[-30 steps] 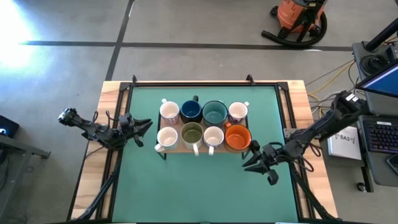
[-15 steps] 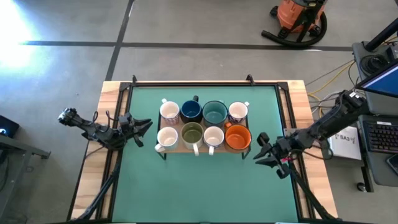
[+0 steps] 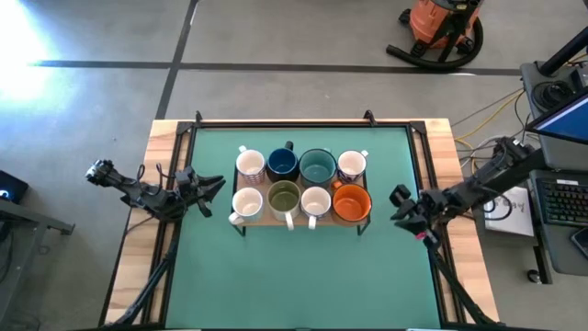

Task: Place coffee mugs
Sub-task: Return to Home Position

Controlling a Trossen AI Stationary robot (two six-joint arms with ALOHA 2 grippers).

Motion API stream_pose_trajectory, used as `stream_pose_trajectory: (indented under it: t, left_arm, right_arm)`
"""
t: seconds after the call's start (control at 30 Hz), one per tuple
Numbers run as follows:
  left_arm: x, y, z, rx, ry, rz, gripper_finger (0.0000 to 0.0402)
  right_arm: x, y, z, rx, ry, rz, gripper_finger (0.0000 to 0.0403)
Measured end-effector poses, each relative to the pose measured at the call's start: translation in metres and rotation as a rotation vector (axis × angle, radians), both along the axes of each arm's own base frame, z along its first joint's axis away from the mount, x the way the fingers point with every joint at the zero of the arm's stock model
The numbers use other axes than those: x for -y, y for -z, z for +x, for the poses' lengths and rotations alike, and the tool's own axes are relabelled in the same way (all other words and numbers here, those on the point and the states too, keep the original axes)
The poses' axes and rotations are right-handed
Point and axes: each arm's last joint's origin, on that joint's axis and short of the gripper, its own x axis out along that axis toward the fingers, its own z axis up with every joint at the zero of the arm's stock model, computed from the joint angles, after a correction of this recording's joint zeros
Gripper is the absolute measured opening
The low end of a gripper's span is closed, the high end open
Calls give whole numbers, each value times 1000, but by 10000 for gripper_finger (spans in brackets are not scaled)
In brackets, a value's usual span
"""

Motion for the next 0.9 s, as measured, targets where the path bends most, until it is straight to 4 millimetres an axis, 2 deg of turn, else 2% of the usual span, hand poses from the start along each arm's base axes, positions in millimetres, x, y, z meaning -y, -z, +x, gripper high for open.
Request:
stream_pose_trajectory:
  t: [0.17,0.9]
  left_arm:
    - [0,0,0,1,0,0,72]
    - [0,0,0,2,0,-1,72]
  right_arm:
    - [7,-4,-5,26,52,61,68]
    - [20,-4,-23,52,55,71,68]
